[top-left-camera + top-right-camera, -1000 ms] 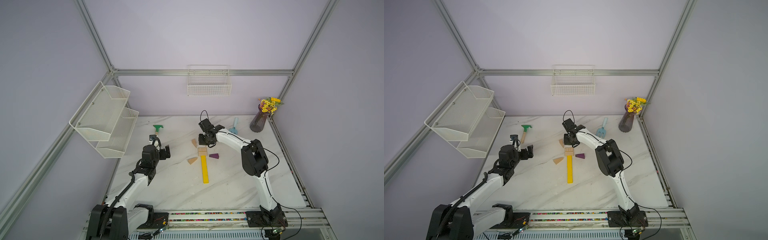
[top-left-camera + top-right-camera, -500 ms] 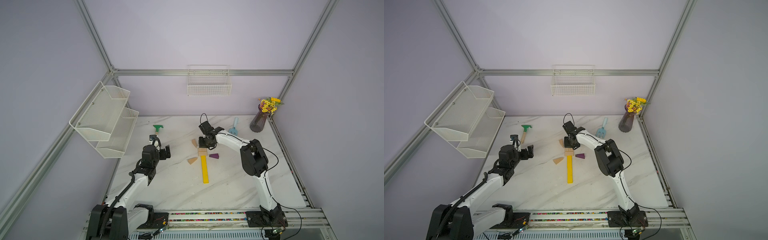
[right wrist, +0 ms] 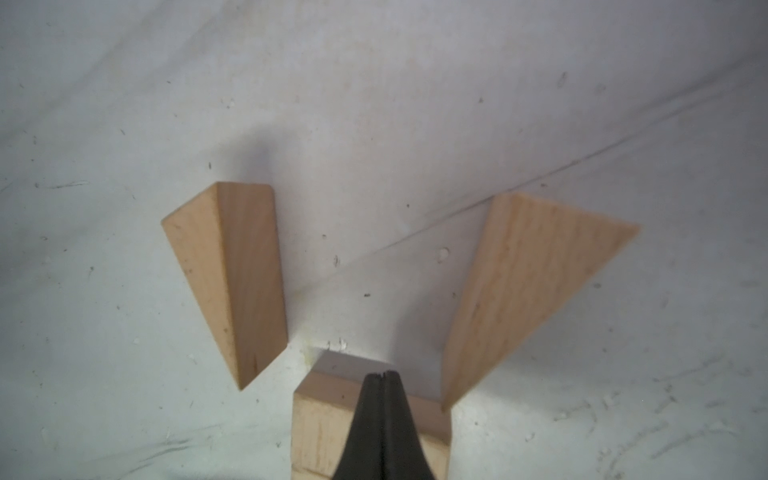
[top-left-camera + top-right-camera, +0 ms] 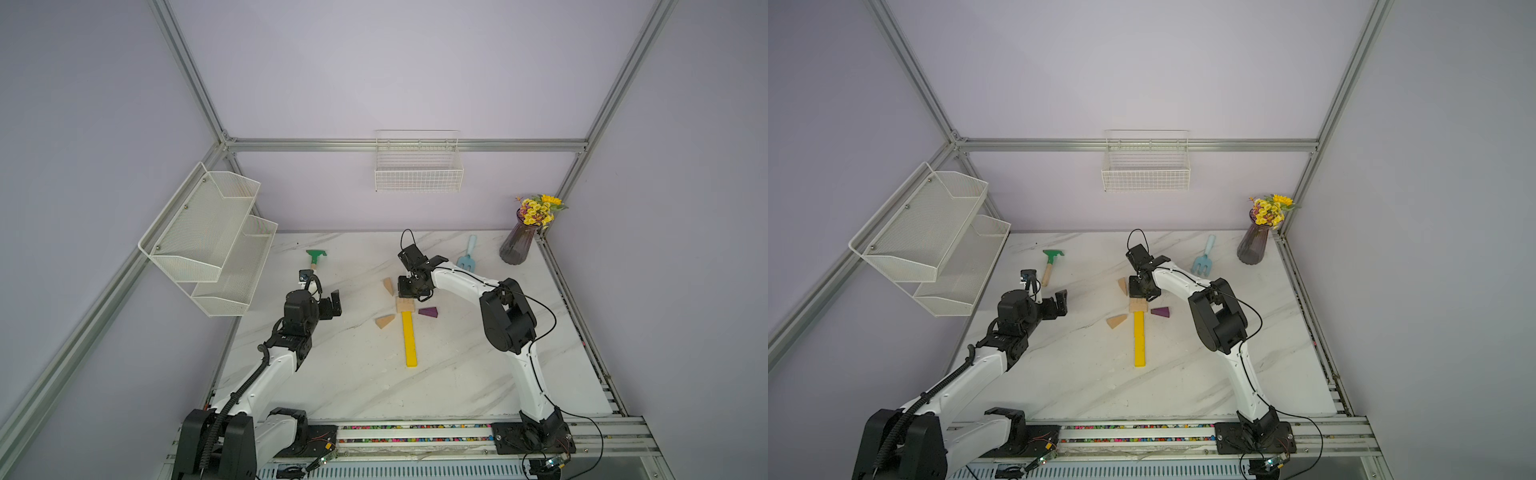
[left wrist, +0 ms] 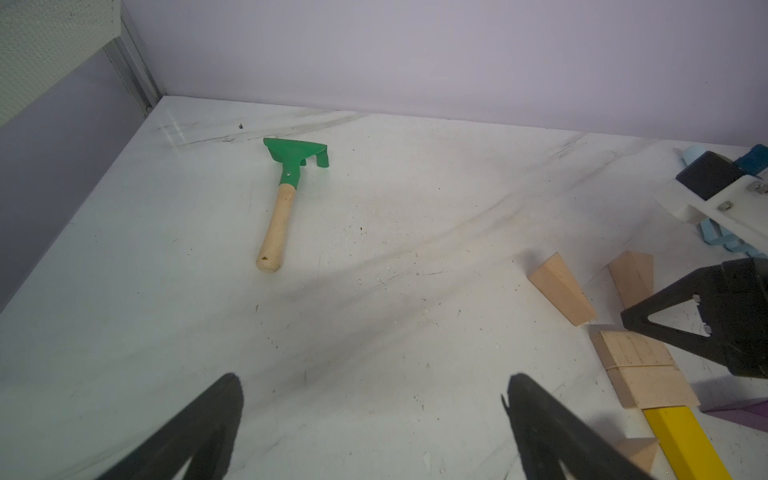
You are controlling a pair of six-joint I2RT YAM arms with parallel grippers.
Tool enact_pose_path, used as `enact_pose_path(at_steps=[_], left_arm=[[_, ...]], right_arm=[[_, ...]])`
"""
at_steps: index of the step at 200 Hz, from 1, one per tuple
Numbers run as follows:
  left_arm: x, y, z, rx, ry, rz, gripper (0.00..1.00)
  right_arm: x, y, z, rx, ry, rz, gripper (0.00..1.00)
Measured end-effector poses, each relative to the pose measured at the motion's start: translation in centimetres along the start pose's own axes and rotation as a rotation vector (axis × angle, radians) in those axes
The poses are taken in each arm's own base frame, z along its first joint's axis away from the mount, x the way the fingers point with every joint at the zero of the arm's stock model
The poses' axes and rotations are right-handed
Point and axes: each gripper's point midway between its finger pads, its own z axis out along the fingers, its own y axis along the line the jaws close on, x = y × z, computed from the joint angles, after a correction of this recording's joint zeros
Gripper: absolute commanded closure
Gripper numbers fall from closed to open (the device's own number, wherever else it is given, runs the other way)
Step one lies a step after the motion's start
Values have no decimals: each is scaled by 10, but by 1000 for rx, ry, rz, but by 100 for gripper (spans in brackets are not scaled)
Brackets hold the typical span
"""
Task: Assemble a small pinwheel with building blocks
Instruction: Adjust the building block at the center of the board, then reset both arms
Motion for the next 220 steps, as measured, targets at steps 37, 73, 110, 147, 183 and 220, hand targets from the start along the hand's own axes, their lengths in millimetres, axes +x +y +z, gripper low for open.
enact_pose_path(at_steps=[37,73,110,147,183,220], left_arm=[[0,0,0,0,0,0,0],[-1,0,0,0,-3,0,0],[-2,2,0,-12,-8,11,0],[-7,14,0,-60,-26,34,0],[9,38,8,-122,-25,38,0],[62,57,21,-171,69,68,0]], right_arm=[[-1,0,0,-1,-4,-2,100],[-5,0,-2,4,-20,-4,100],[-44,12,-39,-11,-156,-33,90],[-88,-1,-153,-63,-467,-25,71],[-68,-108,-248,43,-831,99,23],[4,-211,-217,261,-908,156,3]])
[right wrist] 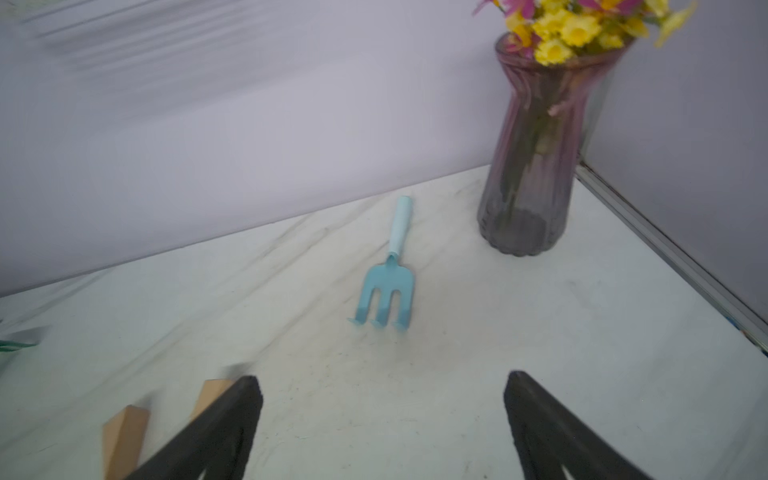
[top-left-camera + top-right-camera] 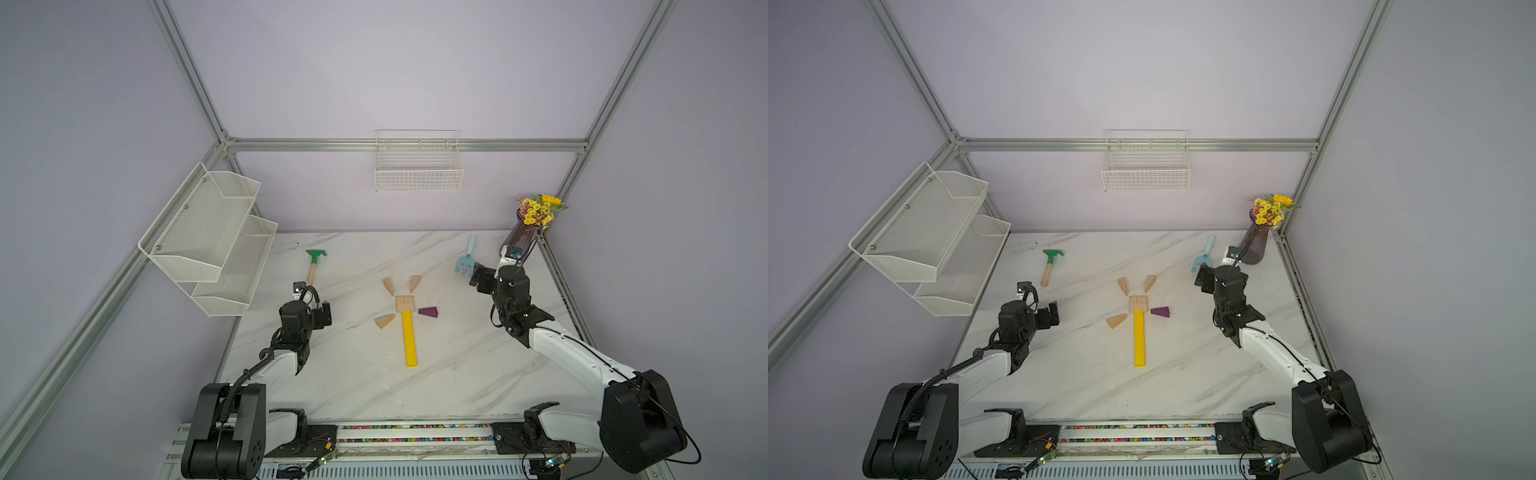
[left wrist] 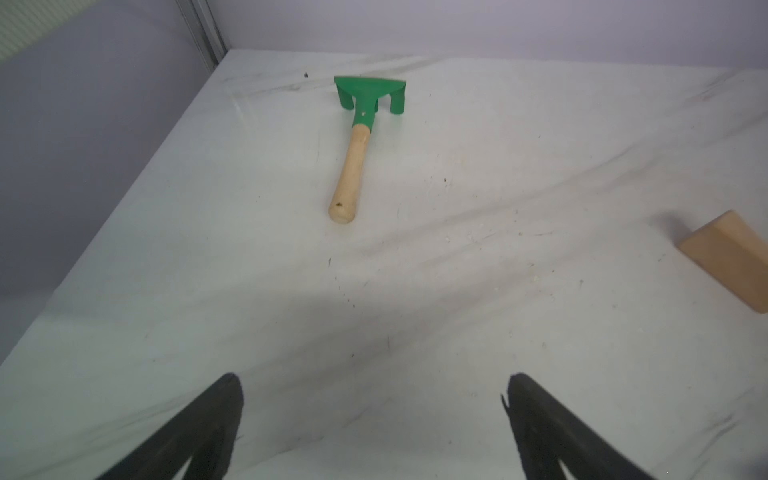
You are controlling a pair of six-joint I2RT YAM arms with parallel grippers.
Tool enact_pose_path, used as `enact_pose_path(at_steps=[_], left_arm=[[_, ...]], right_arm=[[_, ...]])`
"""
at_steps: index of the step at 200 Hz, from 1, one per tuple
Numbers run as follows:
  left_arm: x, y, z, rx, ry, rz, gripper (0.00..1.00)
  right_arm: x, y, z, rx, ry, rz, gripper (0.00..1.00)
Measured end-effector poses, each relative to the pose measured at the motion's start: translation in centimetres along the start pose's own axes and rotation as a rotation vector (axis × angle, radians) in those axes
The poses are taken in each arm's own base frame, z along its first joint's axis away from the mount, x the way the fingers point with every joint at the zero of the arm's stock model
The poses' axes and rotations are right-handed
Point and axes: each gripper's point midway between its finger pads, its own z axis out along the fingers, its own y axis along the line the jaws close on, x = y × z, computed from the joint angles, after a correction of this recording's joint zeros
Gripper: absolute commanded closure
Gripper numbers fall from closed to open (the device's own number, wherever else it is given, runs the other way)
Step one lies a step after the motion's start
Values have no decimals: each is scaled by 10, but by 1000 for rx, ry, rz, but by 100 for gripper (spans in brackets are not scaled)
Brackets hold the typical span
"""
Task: Assemble a small pinwheel with building blocks
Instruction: Reset both arms
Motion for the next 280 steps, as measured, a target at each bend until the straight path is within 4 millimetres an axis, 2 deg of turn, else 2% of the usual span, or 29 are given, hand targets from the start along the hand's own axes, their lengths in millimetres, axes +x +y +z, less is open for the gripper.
enact_pose_path(at_steps=[12,24,60,87,103,140,165,178,204,228,245,280], left_arm=[[2,3,3,-8,-11,2,0],[-5,5,7,-14,-43,-3,0],[-22,8,22,-19,-133,-7,0],[-11,6,39,-11,-135,1,0],[-3,5,41,-3,-110,9,0],[-14,3,40,6,-151,14,0],[-17,4,40,4,-164,12,0],[-18,4,40,5,-169,11,0],[-18,4,40,5,-169,11,0],[-18,4,40,5,-170,11,0],[-18,4,40,5,-170,11,0],[-18,4,40,7,-170,11,0]], right_arm=[[30,-20,1,41,29,-58,3],[40,-27,3,49,18,-106,2],[13,-31,18,20,-170,-123,3],[18,-45,21,25,-213,-130,3],[11,-48,16,17,-254,-136,3],[-4,-52,-11,-38,-347,-124,3],[-8,-55,-15,-62,-372,-126,3],[-9,-54,-11,-78,-377,-135,3],[-6,-52,8,-99,-367,-170,3],[11,-79,31,-64,-313,-147,3],[12,-93,34,-39,-307,-124,3],[6,-88,32,-64,-329,-120,3]])
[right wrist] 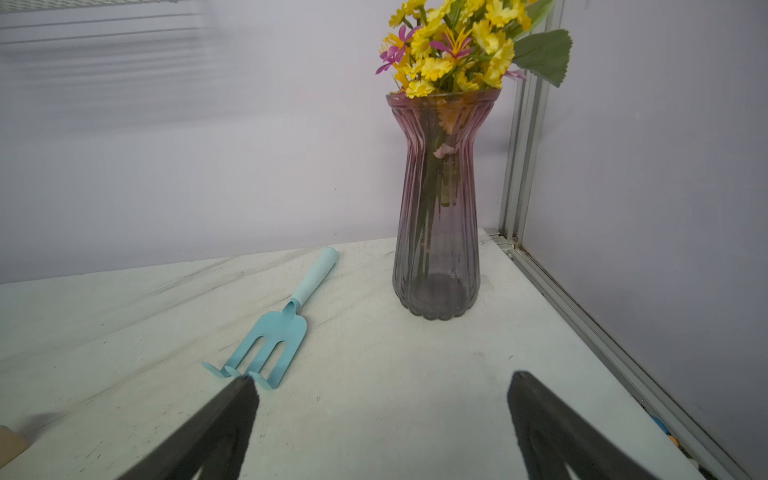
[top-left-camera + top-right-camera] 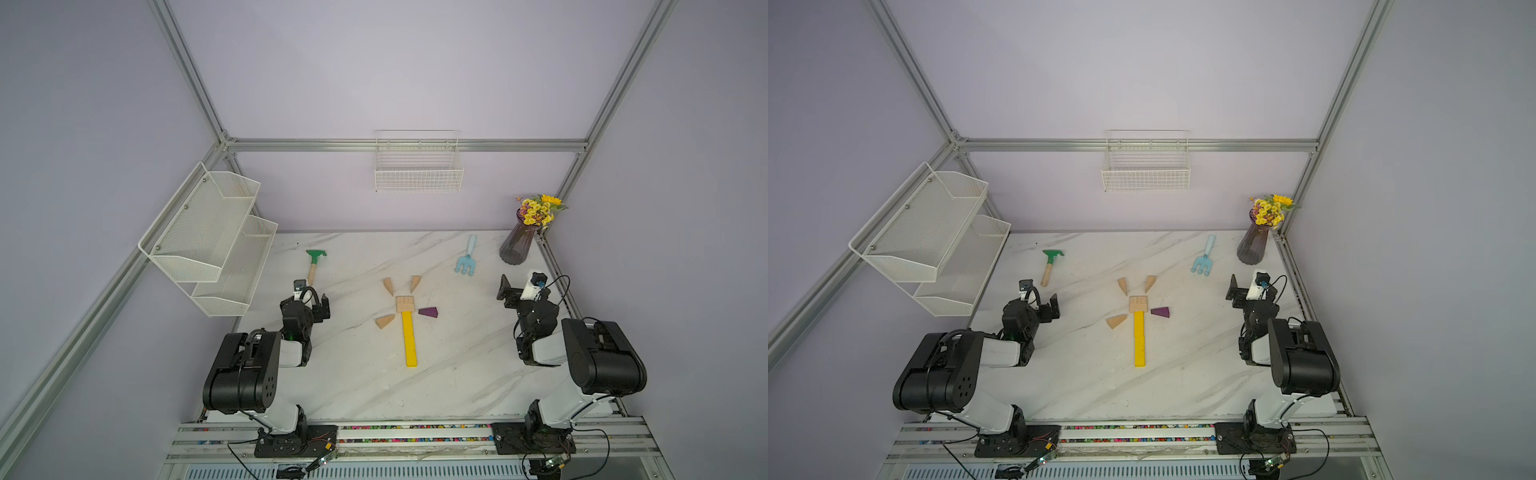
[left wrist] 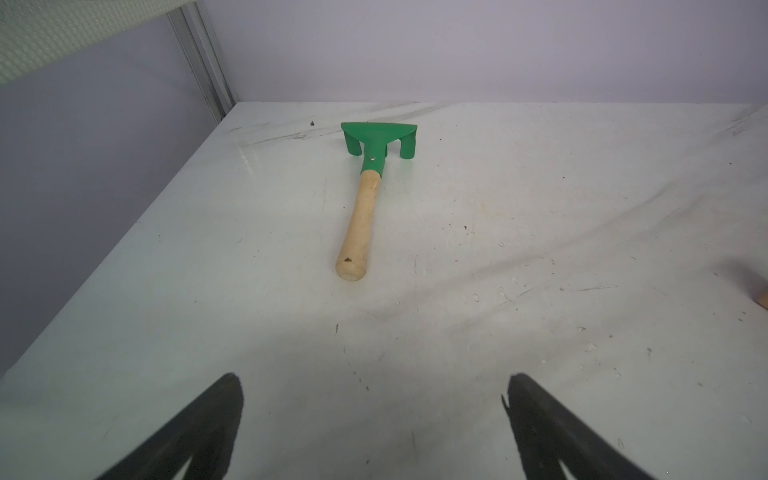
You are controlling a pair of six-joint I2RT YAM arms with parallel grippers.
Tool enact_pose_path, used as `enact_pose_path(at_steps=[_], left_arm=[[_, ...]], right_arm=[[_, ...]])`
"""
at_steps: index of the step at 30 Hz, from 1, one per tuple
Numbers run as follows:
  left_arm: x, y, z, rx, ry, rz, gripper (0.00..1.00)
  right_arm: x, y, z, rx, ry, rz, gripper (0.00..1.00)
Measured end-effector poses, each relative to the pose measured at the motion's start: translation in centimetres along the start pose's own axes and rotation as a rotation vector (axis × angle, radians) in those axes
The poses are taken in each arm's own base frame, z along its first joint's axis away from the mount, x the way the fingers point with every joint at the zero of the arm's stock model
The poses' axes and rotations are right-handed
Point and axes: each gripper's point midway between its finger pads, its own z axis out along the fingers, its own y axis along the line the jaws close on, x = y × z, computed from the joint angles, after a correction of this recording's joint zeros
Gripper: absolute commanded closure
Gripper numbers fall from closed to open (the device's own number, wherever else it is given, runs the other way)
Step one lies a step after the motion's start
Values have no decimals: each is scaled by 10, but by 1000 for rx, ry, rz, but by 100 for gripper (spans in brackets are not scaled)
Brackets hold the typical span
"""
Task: Assemble a small pinwheel with building blocks
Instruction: Reset both arms
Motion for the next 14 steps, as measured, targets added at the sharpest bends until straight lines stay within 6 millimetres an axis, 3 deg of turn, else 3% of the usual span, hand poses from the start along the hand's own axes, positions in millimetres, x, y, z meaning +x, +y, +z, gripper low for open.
enact_pose_path(at_steps=[14], left_arm=[[0,0,0,0,0,0,0]], right_arm=[[-4,1,2,-5,-12,0,3]])
